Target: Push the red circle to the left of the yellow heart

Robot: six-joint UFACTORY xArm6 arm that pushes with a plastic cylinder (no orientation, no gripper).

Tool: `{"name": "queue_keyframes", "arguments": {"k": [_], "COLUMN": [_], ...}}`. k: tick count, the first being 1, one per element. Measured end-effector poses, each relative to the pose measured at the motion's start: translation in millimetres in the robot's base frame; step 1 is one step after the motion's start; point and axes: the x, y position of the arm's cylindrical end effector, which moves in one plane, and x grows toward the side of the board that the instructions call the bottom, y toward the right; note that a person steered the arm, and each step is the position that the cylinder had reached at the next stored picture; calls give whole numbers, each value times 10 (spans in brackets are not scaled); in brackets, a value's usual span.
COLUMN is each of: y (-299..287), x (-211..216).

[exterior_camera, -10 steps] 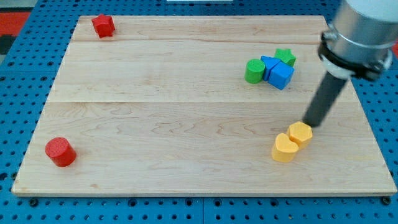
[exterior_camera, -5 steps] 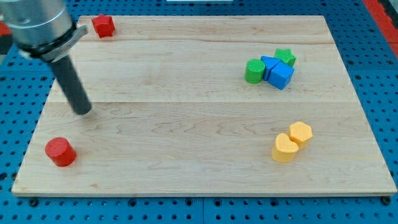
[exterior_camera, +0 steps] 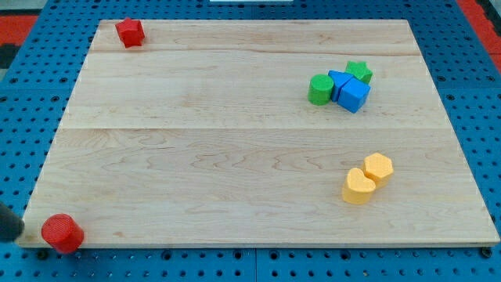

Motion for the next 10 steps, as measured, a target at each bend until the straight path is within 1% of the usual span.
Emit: {"name": "queue_keyframes", "arguments": {"k": [1, 3, 4, 5, 7, 8, 9, 10], "y": [102, 1411, 2265, 2428, 2250, 2983, 2656, 3021], "x": [38, 36, -244, -347, -540, -689, -765, -1090]}}
